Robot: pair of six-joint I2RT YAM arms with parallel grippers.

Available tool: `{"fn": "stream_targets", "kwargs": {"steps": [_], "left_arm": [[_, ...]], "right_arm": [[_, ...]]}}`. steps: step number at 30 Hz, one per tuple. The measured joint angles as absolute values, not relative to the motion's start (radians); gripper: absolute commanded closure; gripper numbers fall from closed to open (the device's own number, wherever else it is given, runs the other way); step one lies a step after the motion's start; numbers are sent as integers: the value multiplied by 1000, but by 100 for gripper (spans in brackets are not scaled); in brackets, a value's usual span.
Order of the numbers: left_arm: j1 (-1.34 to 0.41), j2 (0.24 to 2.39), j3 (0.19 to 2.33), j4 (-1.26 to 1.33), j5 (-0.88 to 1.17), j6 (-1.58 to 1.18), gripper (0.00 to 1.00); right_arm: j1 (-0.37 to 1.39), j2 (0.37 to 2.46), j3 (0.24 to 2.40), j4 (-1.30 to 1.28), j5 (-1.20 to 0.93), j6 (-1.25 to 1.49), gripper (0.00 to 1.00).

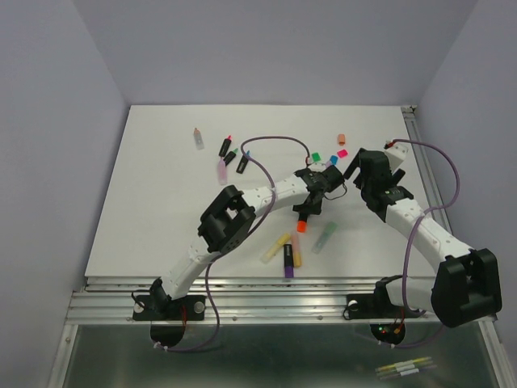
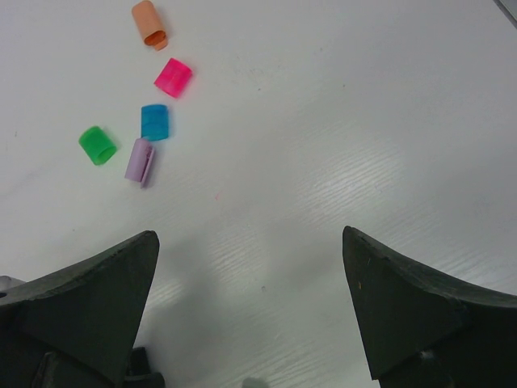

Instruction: Open the pen caps

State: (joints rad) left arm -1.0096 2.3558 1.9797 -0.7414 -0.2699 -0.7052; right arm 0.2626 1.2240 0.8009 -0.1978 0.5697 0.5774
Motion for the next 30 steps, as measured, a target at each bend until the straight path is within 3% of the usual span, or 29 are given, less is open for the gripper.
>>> {"fn": "stream_targets", "kwargs": {"steps": [3, 6, 9, 11, 19, 30], "left_arm": [[-1015, 2356, 1978, -733, -276, -700, 54], [-1015, 2356, 1976, -729, -277, -697, 65], [-1016, 2357, 1976, -725, -275, -688, 88], [-1015, 2357, 1976, -724, -278, -685, 99], [-983, 2336, 1950, -691, -272, -690, 100], [-804, 2146, 1847, -574, -405, -684, 100]], "right_arm": [[263, 1224, 801, -198, 570, 577, 0], [263, 1224, 801, -198, 573, 577, 0], [263, 1224, 801, -198, 575, 577, 0], [263, 1223, 801, -198, 576, 578, 0], [263, 1168, 797, -197, 556, 619, 0], [263, 1004, 719, -72, 310, 593, 0]]}}
